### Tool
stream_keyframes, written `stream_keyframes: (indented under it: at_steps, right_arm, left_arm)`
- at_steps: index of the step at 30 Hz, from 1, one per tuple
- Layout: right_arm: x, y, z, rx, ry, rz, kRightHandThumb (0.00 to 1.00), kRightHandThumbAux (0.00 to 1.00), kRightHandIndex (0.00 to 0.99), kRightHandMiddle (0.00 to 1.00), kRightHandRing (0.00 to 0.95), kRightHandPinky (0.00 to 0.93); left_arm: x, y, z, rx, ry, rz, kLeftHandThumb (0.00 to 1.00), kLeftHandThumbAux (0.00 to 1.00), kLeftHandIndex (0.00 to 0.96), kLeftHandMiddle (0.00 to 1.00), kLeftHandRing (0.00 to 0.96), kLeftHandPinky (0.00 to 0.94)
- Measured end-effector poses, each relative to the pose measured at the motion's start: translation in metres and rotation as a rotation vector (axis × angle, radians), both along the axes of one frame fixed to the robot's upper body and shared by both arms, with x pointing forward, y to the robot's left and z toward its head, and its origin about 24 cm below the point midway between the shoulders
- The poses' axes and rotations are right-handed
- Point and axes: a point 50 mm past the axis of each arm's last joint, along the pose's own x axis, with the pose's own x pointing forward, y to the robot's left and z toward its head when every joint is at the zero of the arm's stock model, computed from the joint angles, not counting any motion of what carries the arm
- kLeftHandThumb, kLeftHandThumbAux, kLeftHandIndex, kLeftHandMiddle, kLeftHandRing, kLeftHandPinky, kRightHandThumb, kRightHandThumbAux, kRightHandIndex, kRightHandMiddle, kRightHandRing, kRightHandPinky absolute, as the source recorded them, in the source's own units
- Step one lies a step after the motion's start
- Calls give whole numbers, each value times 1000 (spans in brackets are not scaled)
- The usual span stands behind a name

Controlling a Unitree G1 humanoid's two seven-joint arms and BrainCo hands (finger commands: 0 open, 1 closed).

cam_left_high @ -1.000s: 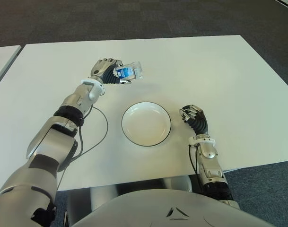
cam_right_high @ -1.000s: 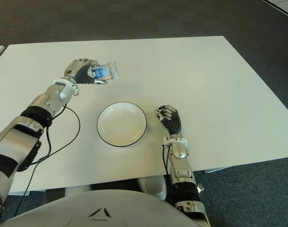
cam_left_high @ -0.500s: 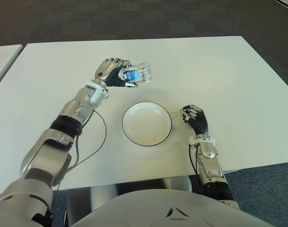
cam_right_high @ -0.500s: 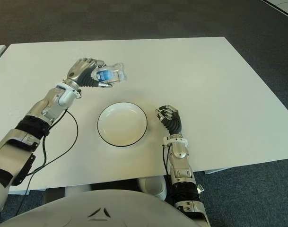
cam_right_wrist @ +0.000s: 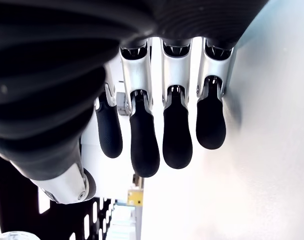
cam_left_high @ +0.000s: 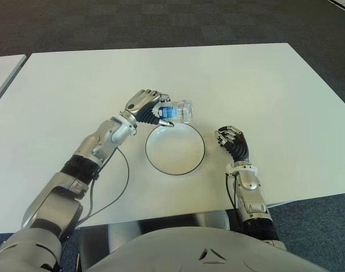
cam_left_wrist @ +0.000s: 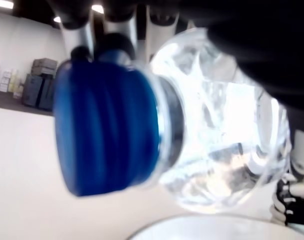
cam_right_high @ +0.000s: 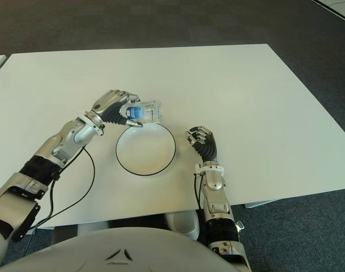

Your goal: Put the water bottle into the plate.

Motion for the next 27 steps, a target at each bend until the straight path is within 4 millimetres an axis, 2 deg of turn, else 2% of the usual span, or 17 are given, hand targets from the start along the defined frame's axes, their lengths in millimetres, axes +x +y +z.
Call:
stream_keyframes:
  at_steps: [15, 27]
  right_arm:
    - [-2, -1, -1, 0, 6, -2, 704, 728, 435, 644, 639, 646]
    - [-3, -1, -1, 0, 6, -3, 704, 728, 435, 649, 649, 657]
  left_arm:
    - [-22, -10, -36, 211, 66, -227, 851, 668, 400, 556, 853, 868]
    - [-21, -20, -45, 323, -85, -322, 855, 664, 416, 585, 851, 863]
